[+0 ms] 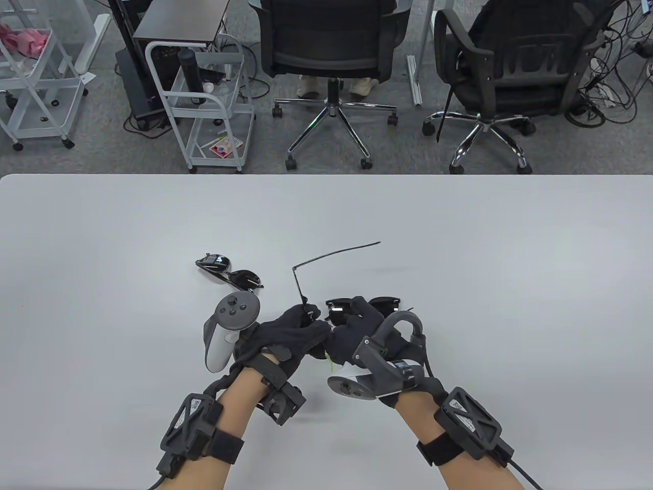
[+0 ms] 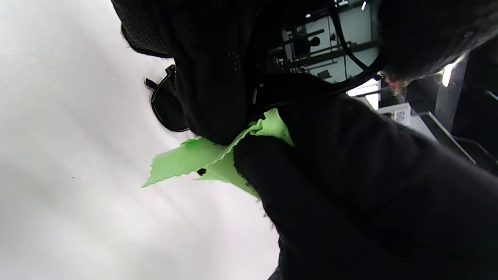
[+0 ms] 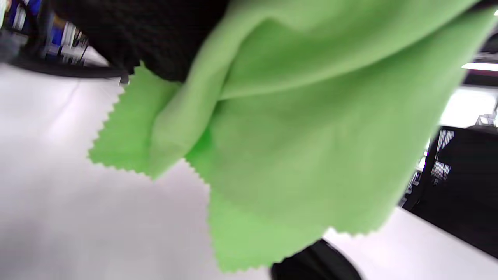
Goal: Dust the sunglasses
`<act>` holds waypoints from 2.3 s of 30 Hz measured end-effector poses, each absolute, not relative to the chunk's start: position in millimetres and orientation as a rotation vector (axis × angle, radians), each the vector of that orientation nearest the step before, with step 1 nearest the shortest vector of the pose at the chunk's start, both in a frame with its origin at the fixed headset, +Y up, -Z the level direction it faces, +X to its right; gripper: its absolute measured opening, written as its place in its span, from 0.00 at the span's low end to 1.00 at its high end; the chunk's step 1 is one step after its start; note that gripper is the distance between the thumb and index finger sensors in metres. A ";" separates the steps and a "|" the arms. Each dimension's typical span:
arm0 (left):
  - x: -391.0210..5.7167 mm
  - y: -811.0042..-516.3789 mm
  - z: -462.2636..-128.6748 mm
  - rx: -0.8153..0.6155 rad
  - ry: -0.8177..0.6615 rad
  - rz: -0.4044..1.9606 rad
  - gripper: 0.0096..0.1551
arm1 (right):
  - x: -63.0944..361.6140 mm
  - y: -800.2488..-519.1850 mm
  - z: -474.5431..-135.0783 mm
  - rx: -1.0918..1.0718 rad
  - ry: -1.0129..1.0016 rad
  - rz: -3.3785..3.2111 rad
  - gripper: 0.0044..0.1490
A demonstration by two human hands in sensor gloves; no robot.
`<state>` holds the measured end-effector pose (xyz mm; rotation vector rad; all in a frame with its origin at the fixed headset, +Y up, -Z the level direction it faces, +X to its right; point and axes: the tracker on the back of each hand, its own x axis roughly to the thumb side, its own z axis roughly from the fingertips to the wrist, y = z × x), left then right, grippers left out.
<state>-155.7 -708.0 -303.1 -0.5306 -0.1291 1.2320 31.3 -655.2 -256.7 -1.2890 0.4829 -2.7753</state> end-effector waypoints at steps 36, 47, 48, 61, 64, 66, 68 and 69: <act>-189.1 -701.0 -314.3 -0.381 -0.043 0.895 0.59 | 64.0 -619.6 -257.1 -1.196 0.430 -3.005 0.27; -184.6 -696.1 -309.4 -0.333 -0.064 0.986 0.60 | 32.5 -700.9 -268.3 -1.124 -0.680 -2.862 0.35; -183.9 -695.7 -309.1 -0.329 -0.067 0.994 0.60 | 36.5 -697.8 -271.1 -1.119 -0.627 -2.913 0.37; -148.8 -697.2 -298.9 -0.435 -0.251 1.024 0.60 | 70.7 -664.0 -279.1 -0.974 0.177 -3.395 0.31; -134.4 -693.6 -292.1 -0.442 -0.299 0.990 0.60 | 64.7 -661.6 -273.9 -1.014 0.231 -3.355 0.32; -133.5 -691.7 -291.5 -0.418 -0.311 0.953 0.60 | 66.8 -658.4 -274.0 -1.015 0.293 -3.288 0.32; -135.4 -692.3 -291.6 -0.421 -0.295 0.958 0.60 | 72.8 -654.3 -274.9 -0.977 0.353 -3.308 0.31; -137.0 -692.9 -292.0 -0.406 -0.277 0.943 0.59 | 77.4 -651.4 -275.3 -0.969 0.437 -3.341 0.31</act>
